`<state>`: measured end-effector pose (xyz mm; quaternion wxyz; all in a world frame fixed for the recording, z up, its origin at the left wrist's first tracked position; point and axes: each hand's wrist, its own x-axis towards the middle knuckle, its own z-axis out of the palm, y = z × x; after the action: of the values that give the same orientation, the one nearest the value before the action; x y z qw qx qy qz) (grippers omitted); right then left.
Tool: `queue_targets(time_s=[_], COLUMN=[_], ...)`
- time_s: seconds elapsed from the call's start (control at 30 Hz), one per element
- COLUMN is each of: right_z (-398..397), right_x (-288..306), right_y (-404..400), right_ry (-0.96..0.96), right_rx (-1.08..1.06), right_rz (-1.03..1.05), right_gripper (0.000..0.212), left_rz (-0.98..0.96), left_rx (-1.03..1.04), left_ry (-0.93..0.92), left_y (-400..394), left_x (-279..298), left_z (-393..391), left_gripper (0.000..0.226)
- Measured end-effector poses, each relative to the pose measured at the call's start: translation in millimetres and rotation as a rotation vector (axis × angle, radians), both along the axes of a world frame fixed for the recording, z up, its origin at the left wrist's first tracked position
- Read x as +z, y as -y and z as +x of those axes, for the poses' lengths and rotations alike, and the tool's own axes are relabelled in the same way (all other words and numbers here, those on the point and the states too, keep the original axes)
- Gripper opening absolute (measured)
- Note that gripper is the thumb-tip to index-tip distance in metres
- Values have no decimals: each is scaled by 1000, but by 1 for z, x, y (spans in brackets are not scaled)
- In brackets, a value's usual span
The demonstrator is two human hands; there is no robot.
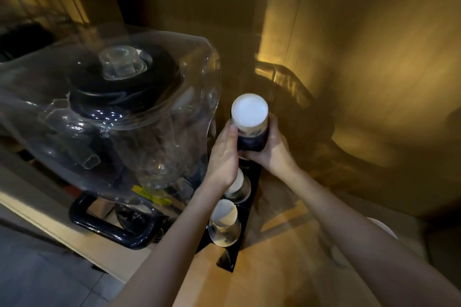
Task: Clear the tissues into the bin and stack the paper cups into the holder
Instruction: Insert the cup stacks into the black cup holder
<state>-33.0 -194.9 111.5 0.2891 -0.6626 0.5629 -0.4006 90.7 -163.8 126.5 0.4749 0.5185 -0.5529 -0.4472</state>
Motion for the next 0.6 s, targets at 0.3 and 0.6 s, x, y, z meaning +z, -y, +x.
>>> queue_targets(time_s=[0.3,0.6], right_z=[-2,-22], right_x=[-13,-9], right_y=[9,-10], right_ry=[34,58], right_rx=[18,158], right_rz=[347,523], right_gripper=[76,57], left_rz=[-86,-254], left_rx=[17,-93], left_ry=[129,869], left_y=[-12,-7], left_x=[10,-14], left_z=[2,3], left_gripper=[56,72])
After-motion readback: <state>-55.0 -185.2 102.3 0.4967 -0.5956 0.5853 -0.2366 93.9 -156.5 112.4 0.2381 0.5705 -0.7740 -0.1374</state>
